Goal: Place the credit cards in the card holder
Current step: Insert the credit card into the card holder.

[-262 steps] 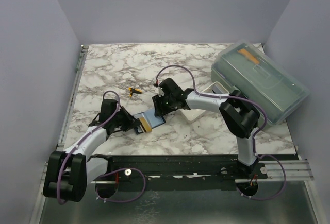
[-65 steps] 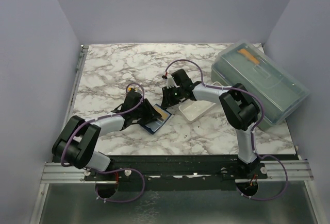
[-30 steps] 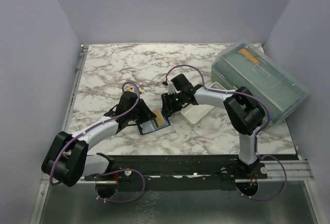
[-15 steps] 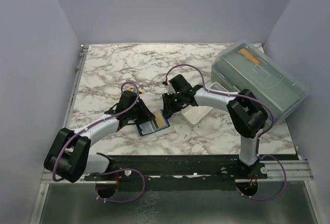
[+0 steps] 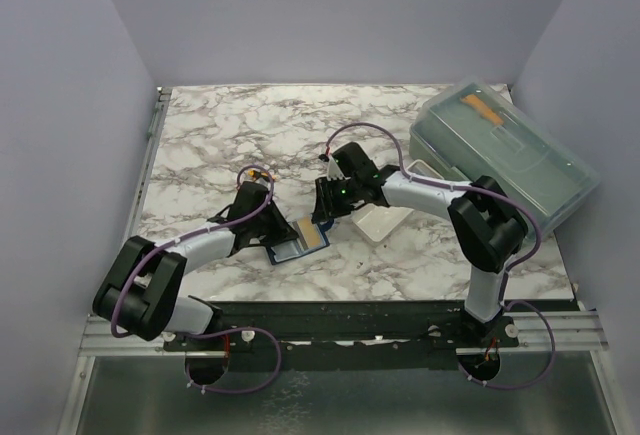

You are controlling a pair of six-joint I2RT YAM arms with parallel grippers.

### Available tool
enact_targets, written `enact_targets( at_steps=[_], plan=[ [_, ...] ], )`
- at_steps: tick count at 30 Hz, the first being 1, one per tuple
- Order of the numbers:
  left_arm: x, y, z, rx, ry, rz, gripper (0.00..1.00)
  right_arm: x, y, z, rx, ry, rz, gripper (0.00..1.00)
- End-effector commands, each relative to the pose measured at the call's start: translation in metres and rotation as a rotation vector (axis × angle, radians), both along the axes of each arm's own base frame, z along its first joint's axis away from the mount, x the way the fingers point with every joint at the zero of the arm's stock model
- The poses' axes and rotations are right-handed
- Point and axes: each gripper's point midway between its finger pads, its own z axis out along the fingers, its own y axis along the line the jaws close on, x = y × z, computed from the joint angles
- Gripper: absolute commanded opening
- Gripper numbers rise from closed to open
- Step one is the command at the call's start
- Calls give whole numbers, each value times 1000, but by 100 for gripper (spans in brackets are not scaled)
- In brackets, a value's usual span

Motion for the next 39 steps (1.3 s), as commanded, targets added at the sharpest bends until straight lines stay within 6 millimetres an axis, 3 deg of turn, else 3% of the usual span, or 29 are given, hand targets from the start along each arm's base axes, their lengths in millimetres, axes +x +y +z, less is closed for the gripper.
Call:
enact_targets(
  at_steps=[1, 11, 26, 32, 39],
  plan=[
    [2, 7, -15, 37, -1, 20, 15, -12, 13, 10, 109, 52, 28, 39],
    [-7, 22, -32, 105, 43, 57, 8, -16, 10, -2, 155, 114, 26, 48],
    [-14, 27, -45, 130, 78, 59, 4, -21, 14, -11, 172, 153, 74, 49],
    [-14, 27, -44, 129, 77, 58, 4, -23, 16, -11, 188, 165, 86, 46],
    [-13, 26, -40, 122, 64, 58, 4, -27, 20, 2, 234, 170, 106, 39]
  ],
)
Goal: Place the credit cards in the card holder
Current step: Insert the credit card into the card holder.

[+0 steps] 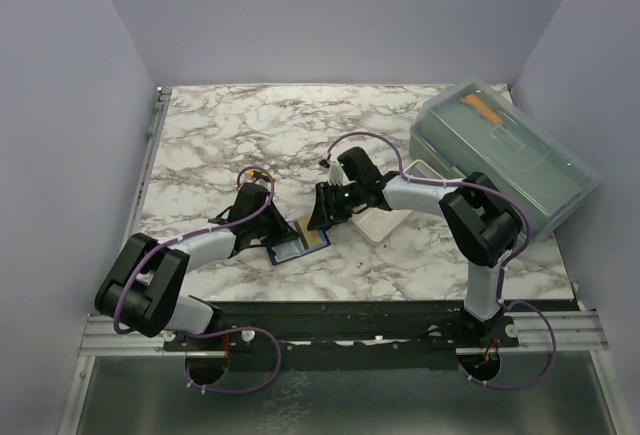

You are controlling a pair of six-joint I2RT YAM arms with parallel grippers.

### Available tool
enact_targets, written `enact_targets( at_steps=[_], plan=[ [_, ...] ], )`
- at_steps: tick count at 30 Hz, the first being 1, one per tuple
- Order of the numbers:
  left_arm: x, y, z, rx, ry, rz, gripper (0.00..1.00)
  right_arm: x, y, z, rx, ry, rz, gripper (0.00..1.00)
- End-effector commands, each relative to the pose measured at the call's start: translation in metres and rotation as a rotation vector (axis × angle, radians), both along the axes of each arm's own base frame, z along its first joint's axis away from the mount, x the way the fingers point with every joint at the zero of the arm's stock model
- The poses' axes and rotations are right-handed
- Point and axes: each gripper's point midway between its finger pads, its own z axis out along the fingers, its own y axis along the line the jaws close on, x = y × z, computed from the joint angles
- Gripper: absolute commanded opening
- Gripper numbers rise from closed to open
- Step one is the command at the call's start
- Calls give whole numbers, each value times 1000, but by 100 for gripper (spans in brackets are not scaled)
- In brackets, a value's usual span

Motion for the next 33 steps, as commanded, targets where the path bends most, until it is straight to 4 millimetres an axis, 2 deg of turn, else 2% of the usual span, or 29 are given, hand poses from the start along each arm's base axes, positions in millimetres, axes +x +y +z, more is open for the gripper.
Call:
enact_targets(
  at_steps=[1, 5, 8, 20, 25, 33],
  plan=[
    [-16, 25, -30, 121, 65, 36, 4, -6, 7, 11, 63, 14, 37, 38],
    [-10, 22, -22, 107, 41, 35, 5, -9, 11, 14, 87, 30, 51, 36],
    [-12, 21, -15, 100, 39, 30, 7, -11, 13, 16, 95, 28, 61, 38],
    [-4, 24, 45, 57, -81, 62, 19, -17, 25, 22, 98, 25, 101, 43],
    [-5, 36, 69, 90, -128, 89, 20, -18, 32, 25, 90, 15, 110, 45],
    [0, 61, 119, 180, -247, 138, 23, -17, 44, 23, 62, -1, 116, 49]
  ],
)
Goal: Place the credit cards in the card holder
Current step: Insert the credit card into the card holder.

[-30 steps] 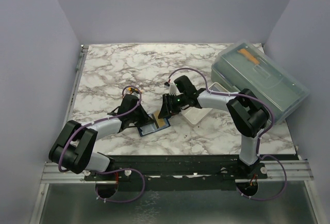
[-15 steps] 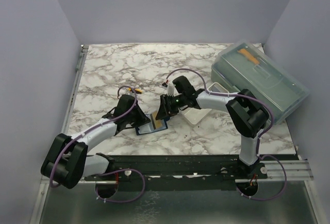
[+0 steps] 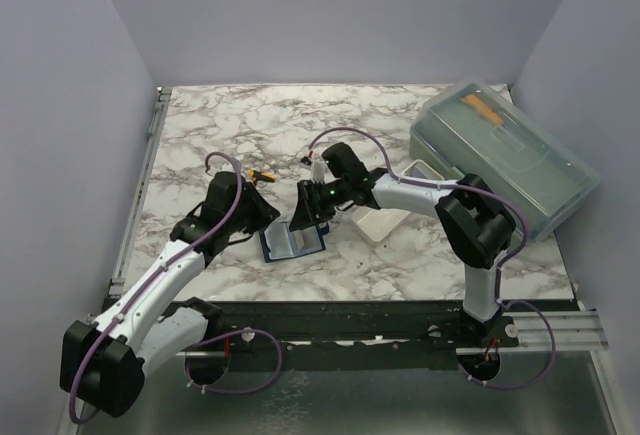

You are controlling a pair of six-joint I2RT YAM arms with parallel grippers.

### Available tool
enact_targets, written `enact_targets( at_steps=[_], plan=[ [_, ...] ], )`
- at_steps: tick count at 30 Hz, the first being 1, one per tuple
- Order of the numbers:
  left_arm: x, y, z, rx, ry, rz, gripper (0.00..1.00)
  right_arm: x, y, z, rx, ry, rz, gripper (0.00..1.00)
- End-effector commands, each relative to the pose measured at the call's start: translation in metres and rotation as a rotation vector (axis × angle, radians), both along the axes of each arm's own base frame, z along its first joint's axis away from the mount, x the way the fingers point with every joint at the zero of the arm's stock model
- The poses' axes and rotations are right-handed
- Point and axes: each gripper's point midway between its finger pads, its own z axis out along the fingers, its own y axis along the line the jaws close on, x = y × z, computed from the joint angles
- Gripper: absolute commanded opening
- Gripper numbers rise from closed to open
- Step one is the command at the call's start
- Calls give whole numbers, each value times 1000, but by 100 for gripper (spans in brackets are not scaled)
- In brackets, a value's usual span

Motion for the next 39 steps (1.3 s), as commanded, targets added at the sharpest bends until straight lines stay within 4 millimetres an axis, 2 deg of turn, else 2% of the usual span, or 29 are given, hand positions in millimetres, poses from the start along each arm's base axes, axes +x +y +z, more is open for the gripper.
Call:
enact_targets(
  at_steps=[1, 5, 11, 14, 20, 30, 35, 39],
  plan=[
    [1, 23, 19, 96, -45, 49, 24, 0, 7, -13, -41, 8, 7, 49],
    [1, 21, 23, 88, -48, 40, 25, 1, 13, -18, -44, 17, 6, 50],
    [-1, 20, 11, 91, -10, 36, 26, 1, 15, -23, -47, 28, 5, 51],
    [-2, 13, 9, 65, 10, 14, 28, -1, 16, -27, -48, 39, 12, 52],
    [-1, 15, 9, 60, 11, 22, 30, -9, 24, -23, -15, 54, 39, 54],
    [0, 19, 15, 50, -10, 35, 31, -18, 30, -16, 13, 39, 72, 70],
    [1, 20, 21, 47, -26, 33, 32, -7, 20, -22, -76, -25, 13, 73],
    [2, 20, 24, 50, -30, 24, 33, 12, -4, -34, -245, -121, -68, 73]
  ],
)
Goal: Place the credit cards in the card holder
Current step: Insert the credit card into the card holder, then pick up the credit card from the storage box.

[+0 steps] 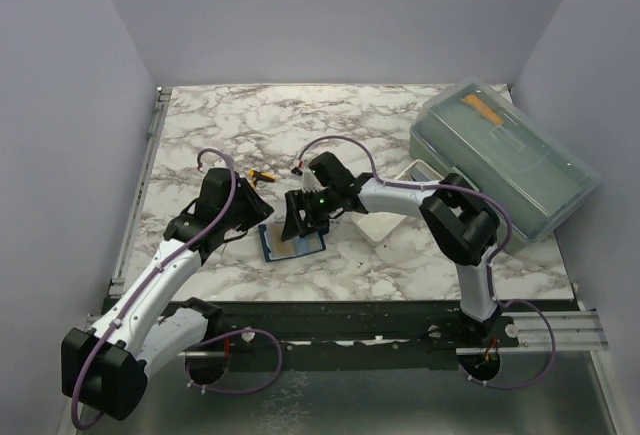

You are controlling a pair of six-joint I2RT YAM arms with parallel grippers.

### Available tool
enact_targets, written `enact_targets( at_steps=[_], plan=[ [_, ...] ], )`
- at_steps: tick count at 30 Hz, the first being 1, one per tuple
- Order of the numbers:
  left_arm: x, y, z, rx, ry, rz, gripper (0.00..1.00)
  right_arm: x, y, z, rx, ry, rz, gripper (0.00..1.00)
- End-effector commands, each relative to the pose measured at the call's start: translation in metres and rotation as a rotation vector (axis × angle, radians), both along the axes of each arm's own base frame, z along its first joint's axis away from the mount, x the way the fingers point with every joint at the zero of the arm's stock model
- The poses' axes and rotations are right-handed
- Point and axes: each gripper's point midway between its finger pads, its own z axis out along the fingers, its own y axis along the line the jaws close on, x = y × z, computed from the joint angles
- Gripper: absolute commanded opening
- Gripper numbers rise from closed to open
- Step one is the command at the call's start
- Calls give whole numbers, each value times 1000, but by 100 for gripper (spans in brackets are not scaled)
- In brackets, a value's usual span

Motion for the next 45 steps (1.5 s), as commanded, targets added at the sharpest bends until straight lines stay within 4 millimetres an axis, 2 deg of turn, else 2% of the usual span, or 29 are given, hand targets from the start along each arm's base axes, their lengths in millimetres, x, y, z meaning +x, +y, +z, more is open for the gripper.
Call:
enact_targets(
  at_steps=[1, 4, 9, 14, 16, 20, 23, 26, 28, 35, 42, 45],
  plan=[
    [-3, 0, 5, -1, -3, -24, 33, 25, -29, -6, -210, -161, -93, 73],
    [-3, -1, -1, 2, 17, -33, 34, 36, -54, -4, -342, -248, -142, 72],
    [-2, -11, -6, -31, 28, -71, 38, 48, -90, 31, -471, -381, -205, 72],
    [-1, -24, -1, -70, 27, -136, 45, 66, -146, 66, -621, -526, -314, 71],
    [-1, -30, 3, -87, 23, -171, 47, 74, -174, 75, -664, -557, -351, 70],
    [-2, -43, 17, -125, -10, -262, 52, 97, -248, 80, -800, -607, -455, 68],
    [-1, -54, 27, -147, -34, -339, 55, 110, -280, 80, -861, -692, -438, 68],
    [-1, -63, 35, -162, -47, -409, 56, 123, -294, 80, -906, -744, -413, 66],
    [-3, -67, 39, -172, -53, -451, 57, 129, -296, 77, -923, -741, -401, 64],
    [-9, -72, 47, -185, -80, -519, 58, 143, -317, 39, -1024, -672, -392, 45],
    [-19, -71, 44, -201, -77, -521, 58, 151, -332, 19, -1041, -634, -421, 40],
    [-21, -70, 41, -202, -66, -516, 59, 154, -334, 11, -1029, -605, -430, 33]
  ],
)
